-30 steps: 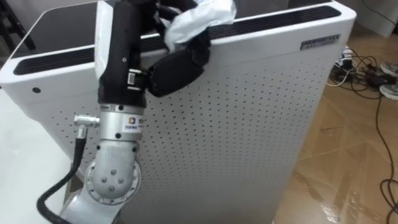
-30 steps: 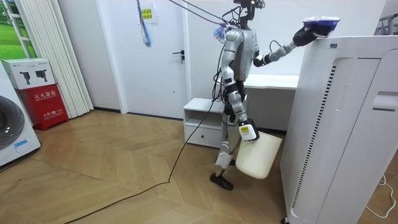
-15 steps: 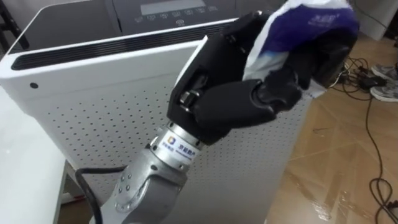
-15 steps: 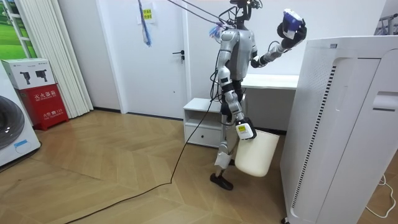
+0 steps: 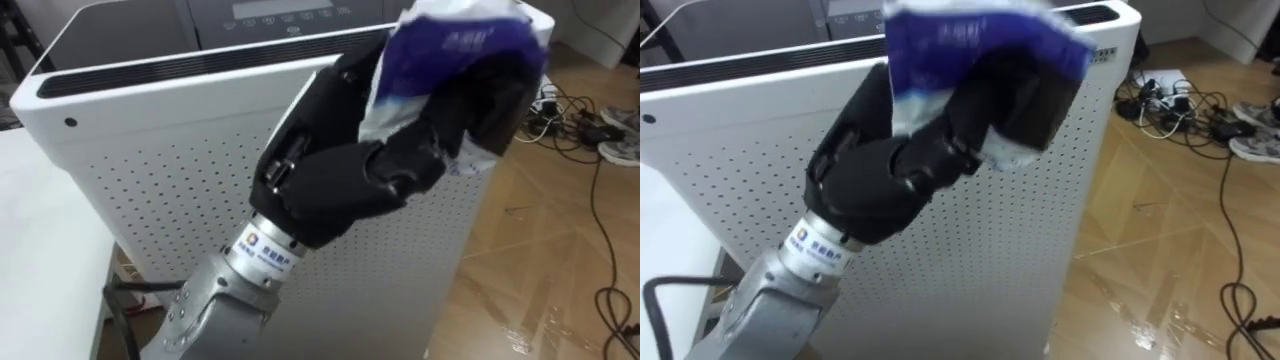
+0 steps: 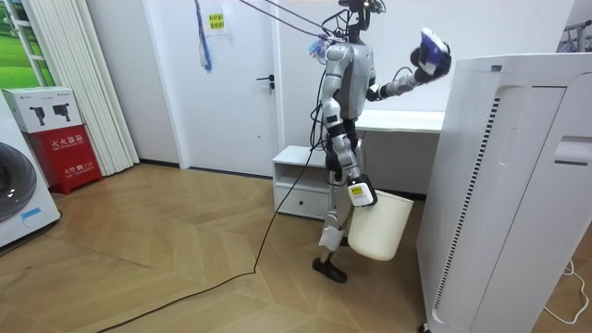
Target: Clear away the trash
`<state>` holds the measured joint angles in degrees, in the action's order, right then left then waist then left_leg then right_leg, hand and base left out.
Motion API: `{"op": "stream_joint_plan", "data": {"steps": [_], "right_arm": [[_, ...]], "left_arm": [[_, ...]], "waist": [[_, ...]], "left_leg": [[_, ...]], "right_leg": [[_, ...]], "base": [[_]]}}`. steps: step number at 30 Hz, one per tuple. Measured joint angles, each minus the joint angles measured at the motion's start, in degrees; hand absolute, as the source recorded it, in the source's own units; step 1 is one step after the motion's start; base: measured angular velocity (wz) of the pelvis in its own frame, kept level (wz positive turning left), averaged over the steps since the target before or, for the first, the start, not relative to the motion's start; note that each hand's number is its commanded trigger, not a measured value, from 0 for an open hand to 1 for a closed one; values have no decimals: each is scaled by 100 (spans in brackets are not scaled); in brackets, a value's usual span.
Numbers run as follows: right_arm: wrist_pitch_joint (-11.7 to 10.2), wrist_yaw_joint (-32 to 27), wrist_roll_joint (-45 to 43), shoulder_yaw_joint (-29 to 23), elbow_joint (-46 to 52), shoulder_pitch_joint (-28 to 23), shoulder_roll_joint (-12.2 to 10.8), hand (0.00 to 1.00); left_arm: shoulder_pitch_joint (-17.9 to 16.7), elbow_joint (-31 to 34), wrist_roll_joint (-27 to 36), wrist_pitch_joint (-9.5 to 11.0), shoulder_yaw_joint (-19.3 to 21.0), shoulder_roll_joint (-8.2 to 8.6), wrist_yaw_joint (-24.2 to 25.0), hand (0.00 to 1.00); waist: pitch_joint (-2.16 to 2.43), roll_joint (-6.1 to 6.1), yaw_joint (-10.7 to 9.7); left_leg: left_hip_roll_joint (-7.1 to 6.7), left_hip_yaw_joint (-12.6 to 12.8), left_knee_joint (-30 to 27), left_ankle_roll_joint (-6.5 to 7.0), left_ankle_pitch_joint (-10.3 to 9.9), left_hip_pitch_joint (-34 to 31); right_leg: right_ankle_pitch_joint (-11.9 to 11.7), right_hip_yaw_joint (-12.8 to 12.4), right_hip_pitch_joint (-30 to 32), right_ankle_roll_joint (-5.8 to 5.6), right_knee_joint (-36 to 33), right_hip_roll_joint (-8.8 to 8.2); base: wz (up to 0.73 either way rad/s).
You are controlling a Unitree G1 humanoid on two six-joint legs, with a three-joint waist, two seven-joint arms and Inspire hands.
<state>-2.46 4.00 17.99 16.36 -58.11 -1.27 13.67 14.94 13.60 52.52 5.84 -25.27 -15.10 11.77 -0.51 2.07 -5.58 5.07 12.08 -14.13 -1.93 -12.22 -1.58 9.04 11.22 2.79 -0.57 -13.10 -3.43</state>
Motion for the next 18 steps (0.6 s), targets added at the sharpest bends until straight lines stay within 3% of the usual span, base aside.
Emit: {"op": "stream_joint_plan", "data": {"steps": [6,10,12,18], "right_arm": [[-28,-23,-26,23,-1,172,-10,100],[-72,-23,-4,39,-3,265,-11,100],[-72,-24,3,40,-15,333,-22,100],[-66,-17,9,177,-241,721,-49,100]], "left_arm": [[-358,-772,-1268,-12,61,-26,-1,100],[-503,-1231,-1858,1,61,-79,-1,100],[-604,-1589,-2184,3,60,-55,0,100],[-686,-2449,-2406,28,19,113,0,100]], "waist": [[3,16,143],[-28,52,212],[-66,115,228],[-113,231,290]], "left_leg": [[18,-131,-165,29,17,-413],[1,-132,-197,54,44,-617],[12,-136,-287,55,44,-795],[14,-170,-442,89,77,-1267]], "right_leg": [[1,157,300,1,-117,-59],[-3,165,491,7,-158,-56],[-9,193,629,16,-197,-62],[-15,281,1123,26,-445,-158]], "base": [[14],[4],[6],[4]]}}
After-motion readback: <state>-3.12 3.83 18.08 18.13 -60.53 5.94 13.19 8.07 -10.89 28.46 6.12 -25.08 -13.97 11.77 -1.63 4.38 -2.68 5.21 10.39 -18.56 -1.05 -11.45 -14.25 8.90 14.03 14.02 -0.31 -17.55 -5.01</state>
